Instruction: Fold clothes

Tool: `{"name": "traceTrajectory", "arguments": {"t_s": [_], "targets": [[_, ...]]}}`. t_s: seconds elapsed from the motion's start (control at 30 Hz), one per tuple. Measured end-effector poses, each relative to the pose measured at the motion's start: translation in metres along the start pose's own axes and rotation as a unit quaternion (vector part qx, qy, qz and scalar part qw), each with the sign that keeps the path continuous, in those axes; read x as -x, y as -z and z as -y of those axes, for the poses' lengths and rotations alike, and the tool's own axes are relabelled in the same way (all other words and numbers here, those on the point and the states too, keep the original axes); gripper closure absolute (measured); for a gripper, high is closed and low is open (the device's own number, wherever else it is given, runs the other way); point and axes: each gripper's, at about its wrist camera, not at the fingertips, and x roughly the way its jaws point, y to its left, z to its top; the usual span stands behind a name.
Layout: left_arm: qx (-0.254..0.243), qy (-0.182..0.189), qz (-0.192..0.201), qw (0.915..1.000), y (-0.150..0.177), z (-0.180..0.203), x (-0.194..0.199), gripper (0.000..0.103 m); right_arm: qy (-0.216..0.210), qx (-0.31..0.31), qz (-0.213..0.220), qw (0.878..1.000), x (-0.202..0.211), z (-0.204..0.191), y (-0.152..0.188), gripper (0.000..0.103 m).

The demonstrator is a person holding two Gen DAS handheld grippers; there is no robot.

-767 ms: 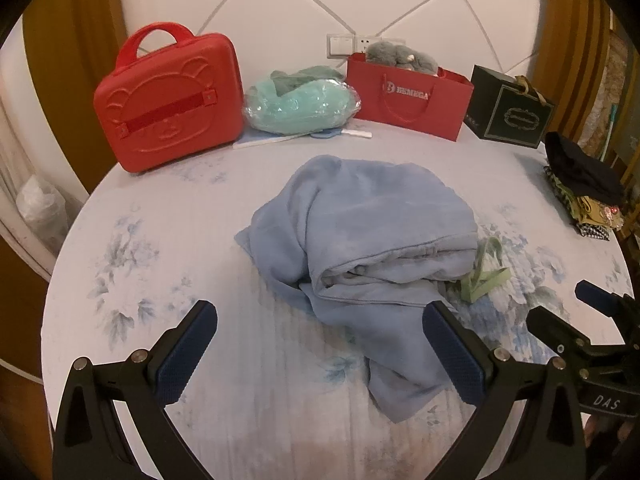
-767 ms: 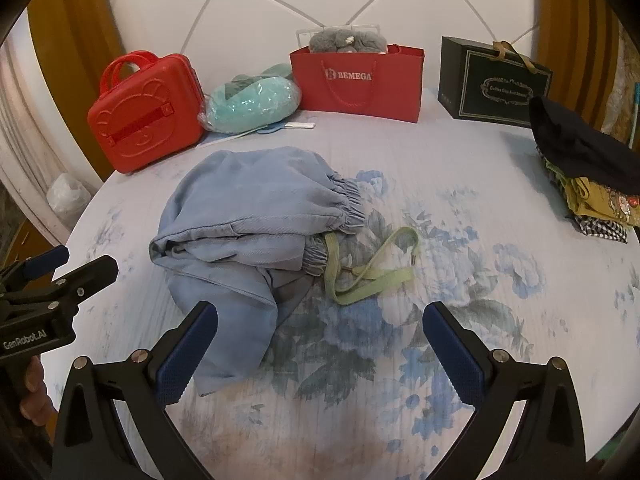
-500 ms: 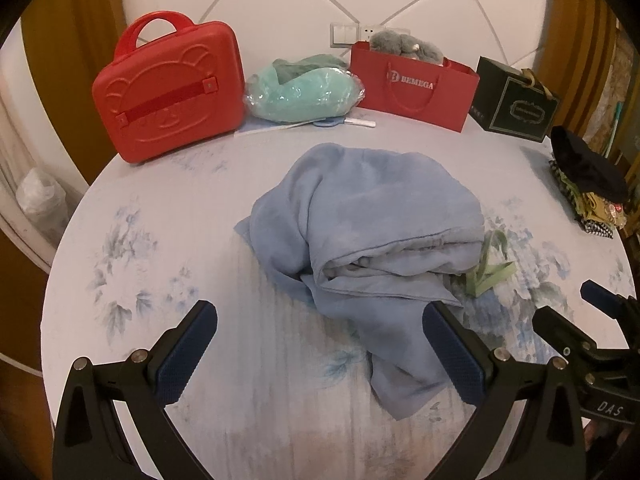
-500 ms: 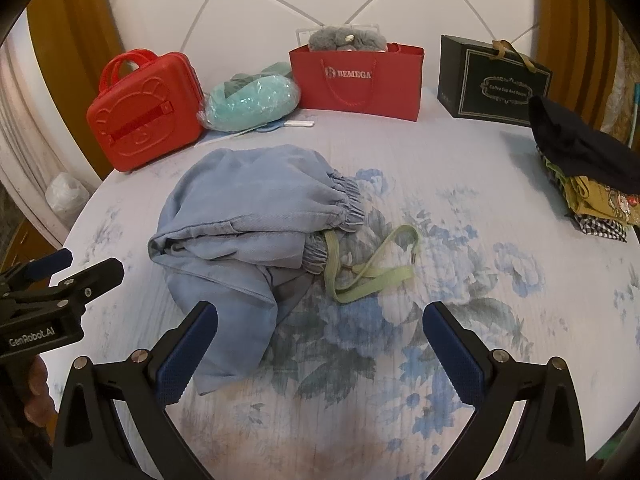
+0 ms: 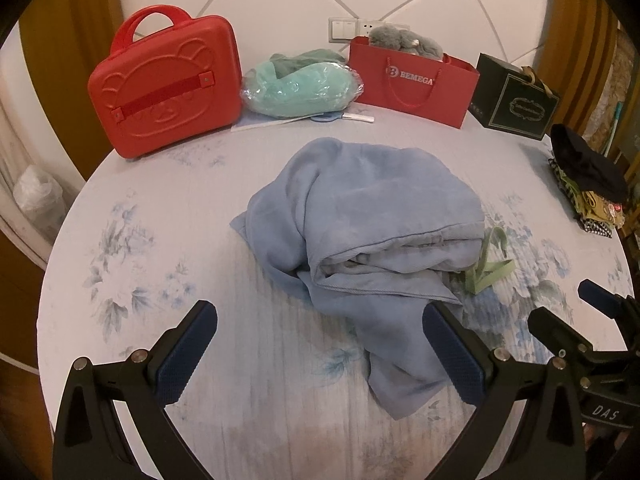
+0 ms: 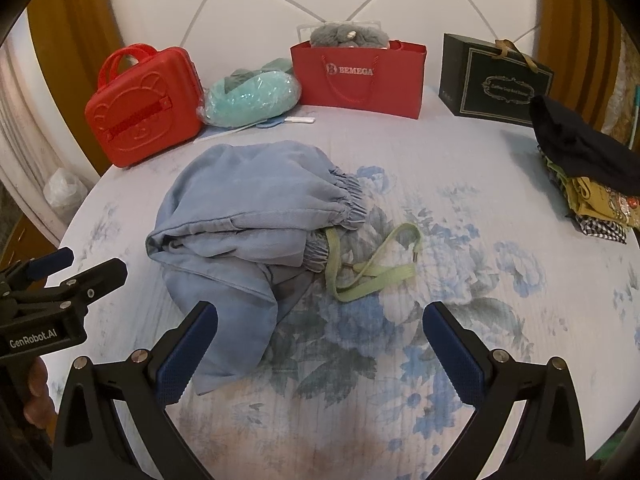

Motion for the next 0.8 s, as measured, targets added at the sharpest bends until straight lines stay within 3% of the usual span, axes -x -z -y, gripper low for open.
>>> {"name": "traceTrajectory", "arguments": {"t_s": [0.8], "targets": [[0.002, 0.001, -0.008, 1.0000, -0.001, -0.002, -0.003, 0.000, -0.003, 0.003, -0.015, 1.000, -0.007, 0.001, -0.002, 0.000]]}}
